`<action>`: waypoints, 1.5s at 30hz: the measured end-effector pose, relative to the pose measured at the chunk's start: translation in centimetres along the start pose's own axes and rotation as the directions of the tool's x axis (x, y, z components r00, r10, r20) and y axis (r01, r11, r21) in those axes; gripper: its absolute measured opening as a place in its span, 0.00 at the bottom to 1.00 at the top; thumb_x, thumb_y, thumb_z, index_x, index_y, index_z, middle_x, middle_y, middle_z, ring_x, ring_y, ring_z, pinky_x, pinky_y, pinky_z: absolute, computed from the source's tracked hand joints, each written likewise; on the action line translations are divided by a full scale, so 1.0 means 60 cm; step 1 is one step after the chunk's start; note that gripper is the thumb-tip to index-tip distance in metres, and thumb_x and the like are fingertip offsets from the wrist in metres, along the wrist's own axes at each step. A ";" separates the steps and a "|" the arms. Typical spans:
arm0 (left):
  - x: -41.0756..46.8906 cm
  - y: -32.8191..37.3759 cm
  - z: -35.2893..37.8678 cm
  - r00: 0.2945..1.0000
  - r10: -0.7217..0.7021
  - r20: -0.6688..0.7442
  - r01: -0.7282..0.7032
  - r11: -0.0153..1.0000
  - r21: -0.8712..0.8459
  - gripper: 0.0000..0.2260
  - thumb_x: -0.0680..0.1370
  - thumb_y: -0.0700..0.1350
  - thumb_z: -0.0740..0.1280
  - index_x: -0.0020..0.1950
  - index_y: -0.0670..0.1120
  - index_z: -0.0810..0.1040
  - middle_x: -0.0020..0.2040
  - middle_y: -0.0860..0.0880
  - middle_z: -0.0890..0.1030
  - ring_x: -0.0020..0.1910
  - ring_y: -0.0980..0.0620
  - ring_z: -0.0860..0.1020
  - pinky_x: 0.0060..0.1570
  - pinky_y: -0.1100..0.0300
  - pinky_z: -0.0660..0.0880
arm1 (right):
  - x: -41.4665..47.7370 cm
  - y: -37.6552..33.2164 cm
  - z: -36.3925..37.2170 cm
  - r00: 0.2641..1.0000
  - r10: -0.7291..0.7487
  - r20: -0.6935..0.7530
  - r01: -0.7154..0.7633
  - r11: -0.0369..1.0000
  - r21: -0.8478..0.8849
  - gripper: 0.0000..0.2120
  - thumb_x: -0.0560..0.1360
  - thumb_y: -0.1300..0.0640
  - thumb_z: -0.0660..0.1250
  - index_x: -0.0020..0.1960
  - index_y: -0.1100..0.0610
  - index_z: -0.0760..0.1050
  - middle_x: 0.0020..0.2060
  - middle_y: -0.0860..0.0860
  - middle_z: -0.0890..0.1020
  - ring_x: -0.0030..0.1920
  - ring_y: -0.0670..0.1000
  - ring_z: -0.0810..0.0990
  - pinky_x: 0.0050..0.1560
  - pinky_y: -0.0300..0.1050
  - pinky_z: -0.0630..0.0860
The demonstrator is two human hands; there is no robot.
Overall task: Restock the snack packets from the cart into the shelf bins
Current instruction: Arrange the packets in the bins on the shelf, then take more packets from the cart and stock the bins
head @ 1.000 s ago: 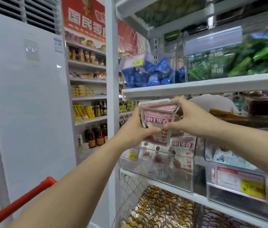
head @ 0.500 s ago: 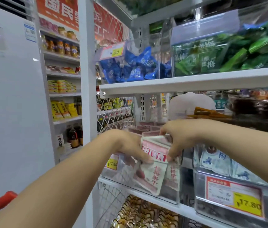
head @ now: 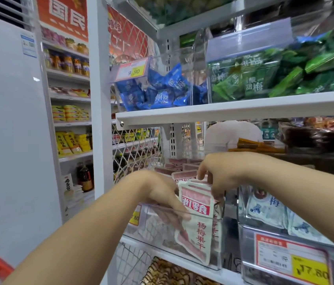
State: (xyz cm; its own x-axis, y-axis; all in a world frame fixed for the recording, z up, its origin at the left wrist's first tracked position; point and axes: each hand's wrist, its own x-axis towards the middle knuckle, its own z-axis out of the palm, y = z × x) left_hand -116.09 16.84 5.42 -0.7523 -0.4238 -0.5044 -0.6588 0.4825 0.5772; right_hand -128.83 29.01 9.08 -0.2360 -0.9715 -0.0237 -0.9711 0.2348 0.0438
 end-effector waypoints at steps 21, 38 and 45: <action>0.016 0.016 0.015 0.999 -0.033 -0.011 0.033 0.999 0.035 0.09 0.80 0.46 0.71 0.41 0.45 0.82 0.34 0.51 0.85 0.35 0.58 0.84 0.47 0.65 0.81 | 0.030 0.012 0.005 0.999 -0.045 -0.003 0.045 0.998 0.054 0.06 0.76 0.63 0.64 0.41 0.55 0.75 0.34 0.49 0.73 0.37 0.49 0.70 0.42 0.44 0.72; -0.020 0.007 -0.002 0.993 -0.013 -0.113 0.038 0.974 0.225 0.27 0.77 0.59 0.71 0.68 0.41 0.76 0.59 0.45 0.85 0.55 0.49 0.81 0.64 0.50 0.74 | 0.012 0.019 0.014 0.976 -0.028 -0.217 0.049 0.994 0.093 0.06 0.77 0.52 0.68 0.49 0.49 0.84 0.46 0.43 0.84 0.48 0.48 0.82 0.54 0.52 0.81; -0.045 -0.020 0.010 0.868 0.178 -0.464 -0.024 0.947 0.319 0.36 0.73 0.67 0.70 0.77 0.52 0.68 0.63 0.52 0.82 0.57 0.55 0.82 0.65 0.52 0.75 | -0.038 -0.010 0.020 0.906 -0.077 -0.416 0.095 0.995 0.022 0.08 0.77 0.45 0.67 0.53 0.45 0.81 0.48 0.41 0.82 0.51 0.46 0.80 0.58 0.49 0.76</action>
State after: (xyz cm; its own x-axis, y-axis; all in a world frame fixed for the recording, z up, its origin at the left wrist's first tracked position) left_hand -113.27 17.90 5.72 -0.7698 -0.6372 -0.0370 -0.6064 0.7120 0.3540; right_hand -127.77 31.11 7.92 -0.1234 -0.9124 0.3902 -0.9896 0.1423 0.0197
